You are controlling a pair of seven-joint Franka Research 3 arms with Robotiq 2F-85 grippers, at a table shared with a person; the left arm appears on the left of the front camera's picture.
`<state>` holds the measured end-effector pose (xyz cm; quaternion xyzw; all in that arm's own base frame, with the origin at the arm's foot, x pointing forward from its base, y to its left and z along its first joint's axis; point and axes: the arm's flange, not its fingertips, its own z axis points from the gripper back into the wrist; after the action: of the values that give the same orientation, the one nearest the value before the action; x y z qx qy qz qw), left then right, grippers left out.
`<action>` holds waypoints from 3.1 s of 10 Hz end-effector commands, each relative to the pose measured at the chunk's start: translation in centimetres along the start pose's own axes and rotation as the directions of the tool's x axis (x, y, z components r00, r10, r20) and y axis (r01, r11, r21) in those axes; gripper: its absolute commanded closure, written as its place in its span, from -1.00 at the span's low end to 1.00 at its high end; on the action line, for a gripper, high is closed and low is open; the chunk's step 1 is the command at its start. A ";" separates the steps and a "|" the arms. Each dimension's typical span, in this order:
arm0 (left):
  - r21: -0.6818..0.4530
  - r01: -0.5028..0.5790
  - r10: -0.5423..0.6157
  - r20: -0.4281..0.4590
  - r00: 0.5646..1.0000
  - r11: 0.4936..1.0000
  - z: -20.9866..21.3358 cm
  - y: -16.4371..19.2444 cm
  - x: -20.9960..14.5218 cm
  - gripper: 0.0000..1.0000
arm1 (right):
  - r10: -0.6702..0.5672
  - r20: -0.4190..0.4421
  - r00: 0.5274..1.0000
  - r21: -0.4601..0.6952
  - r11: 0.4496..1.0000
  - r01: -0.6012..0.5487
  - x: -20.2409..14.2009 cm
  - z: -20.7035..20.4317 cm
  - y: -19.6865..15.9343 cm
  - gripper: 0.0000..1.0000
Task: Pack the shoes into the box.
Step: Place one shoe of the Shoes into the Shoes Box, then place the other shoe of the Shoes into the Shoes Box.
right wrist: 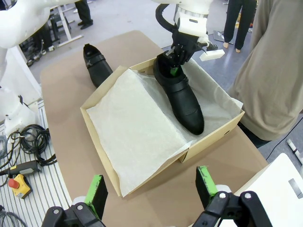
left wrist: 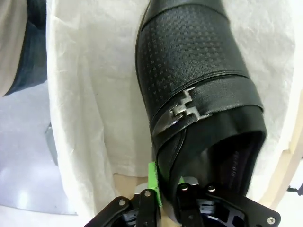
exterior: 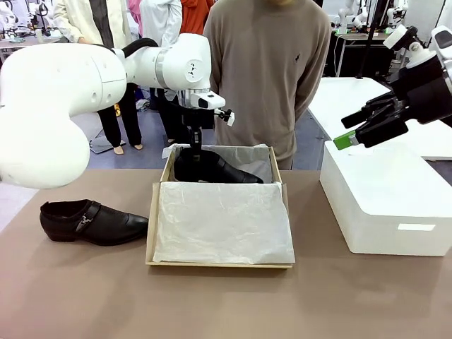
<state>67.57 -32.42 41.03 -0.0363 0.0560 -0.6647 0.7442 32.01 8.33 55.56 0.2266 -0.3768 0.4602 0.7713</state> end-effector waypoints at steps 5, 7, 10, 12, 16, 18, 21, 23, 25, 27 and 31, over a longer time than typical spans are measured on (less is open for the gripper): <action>-0.040 -0.070 0.072 0.030 0.997 0.997 5.2 -1.4 -1.2 -1.00 | 0.020 0.021 1.000 0.015 1.000 -0.020 0.1 -0.1 -0.3 -1.00; -0.032 -0.080 0.080 0.028 0.996 0.996 6.6 -2.2 -2.0 -1.00 | 0.020 0.021 1.000 0.015 1.000 -0.020 0.1 -0.1 -0.3 -1.00; -0.016 -0.050 0.050 0.019 0.999 0.999 5.9 -1.9 -1.6 -1.00 | 0.020 0.021 1.000 0.015 1.000 -0.020 0.1 -0.1 -0.3 -1.00; -0.016 -0.050 0.050 0.019 0.999 0.999 5.9 -1.9 -1.6 -1.00 | 0.020 0.021 1.000 0.015 1.000 -0.020 0.1 -0.1 -0.3 -1.00; -0.016 -0.050 0.050 0.019 0.999 0.999 5.9 -1.9 -1.6 -1.00 | 0.020 0.021 1.000 0.015 1.000 -0.020 0.1 -0.1 -0.3 -1.00; -0.016 -0.050 0.050 0.019 0.999 0.999 5.9 -1.9 -1.6 -1.00 | 0.020 0.021 1.000 0.015 1.000 -0.020 0.1 -0.1 -0.3 -1.00; 0.038 -0.017 0.017 0.002 1.000 0.999 6.7 -5.0 -4.5 -1.00 | 0.020 0.021 1.000 0.015 1.000 -0.020 0.1 -0.1 -0.3 -1.00; 0.094 0.028 -0.028 -0.003 1.000 0.995 7.3 -7.3 -7.6 -1.00 | 0.020 0.021 1.000 0.015 1.000 -0.020 0.1 -0.1 -0.3 -1.00; 0.177 0.103 -0.106 0.006 0.994 0.979 7.2 -9.1 -12.0 -1.00 | 0.020 0.021 1.000 0.015 1.000 -0.020 0.1 -0.1 -0.3 -1.00; 0.208 0.143 -0.149 0.015 0.989 0.968 7.0 -10.1 -17.2 -1.00 | 0.020 0.021 1.000 0.015 1.000 -0.020 0.1 -0.1 -0.3 -1.00; 0.197 0.208 -0.230 0.096 0.968 0.958 6.1 -8.8 -26.0 -1.00 | 0.020 0.021 1.000 0.015 1.000 -0.020 0.1 -0.1 -0.3 -1.00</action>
<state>57.00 -8.57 49.54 0.0108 -0.0345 -0.7342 0.6780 32.01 8.35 55.56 0.2267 -0.3767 0.4601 0.7714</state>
